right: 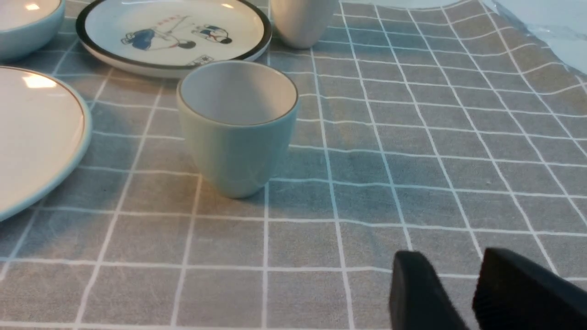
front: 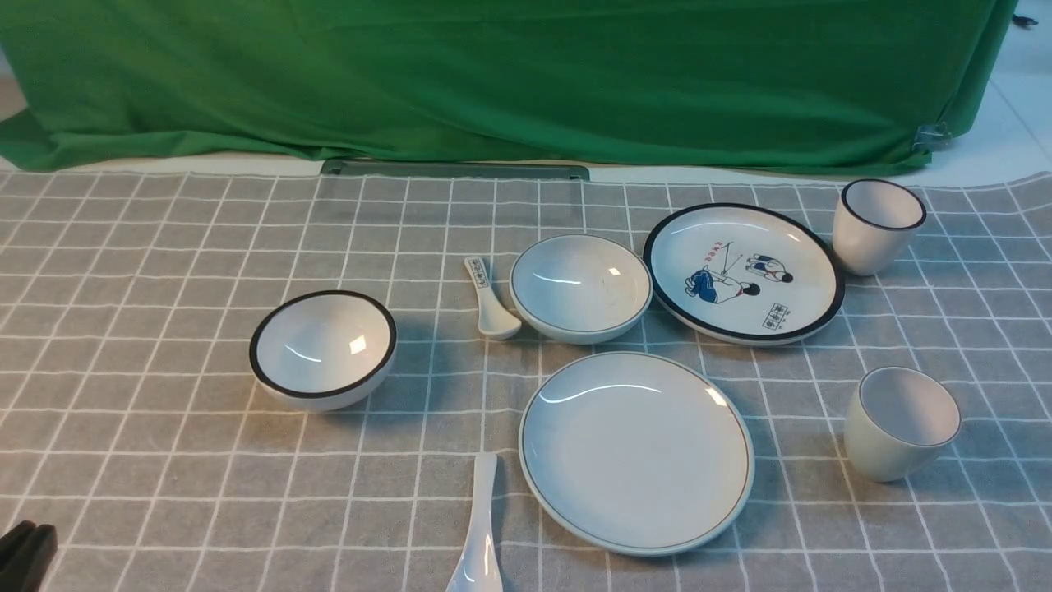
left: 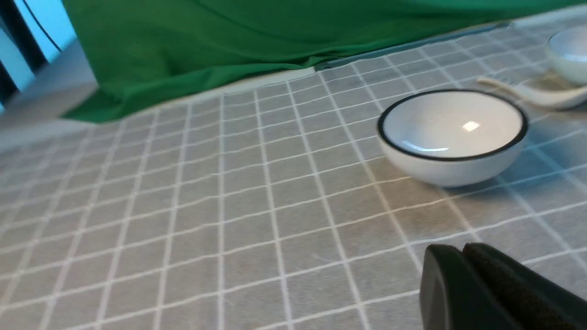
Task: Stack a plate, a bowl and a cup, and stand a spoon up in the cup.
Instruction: Use the left arm to grab a blue rice bowl
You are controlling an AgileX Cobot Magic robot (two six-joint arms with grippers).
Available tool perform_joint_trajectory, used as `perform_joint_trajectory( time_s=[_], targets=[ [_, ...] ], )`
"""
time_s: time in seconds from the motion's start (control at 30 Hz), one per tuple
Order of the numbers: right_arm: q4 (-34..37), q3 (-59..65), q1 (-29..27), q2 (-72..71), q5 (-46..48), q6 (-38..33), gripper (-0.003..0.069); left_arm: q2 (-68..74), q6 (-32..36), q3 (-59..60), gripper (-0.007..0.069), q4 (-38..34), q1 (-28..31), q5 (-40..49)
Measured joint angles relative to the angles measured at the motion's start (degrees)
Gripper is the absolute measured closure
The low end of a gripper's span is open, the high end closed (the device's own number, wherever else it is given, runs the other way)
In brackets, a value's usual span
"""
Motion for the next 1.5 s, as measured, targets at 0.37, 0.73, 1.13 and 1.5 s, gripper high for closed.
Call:
perform_joint_trajectory(
  time_s=[0.37,0.73,1.13,1.5],
  targets=[
    [0.00,0.00,0.00,0.00,0.00,0.00,0.0417,0.00,0.25,0.00,0.0607,1.97,0.00,-0.16],
    [4.36,0.00,0.00,0.00,-7.00,7.08,0.0417,0.00,-2.75,0.00,0.0607,-11.58,0.00,-10.61],
    [15.35,0.00,0.00,0.00,-18.92,32.50,0.0417,0.00,-20.56,0.00,0.0607,-30.55,0.00,-42.70],
    [15.66,-14.55,4.89,6.15,0.83,16.21,0.0608,27.37,-20.81,-44.90,0.0607,-18.75,0.00,12.02]
  ],
)
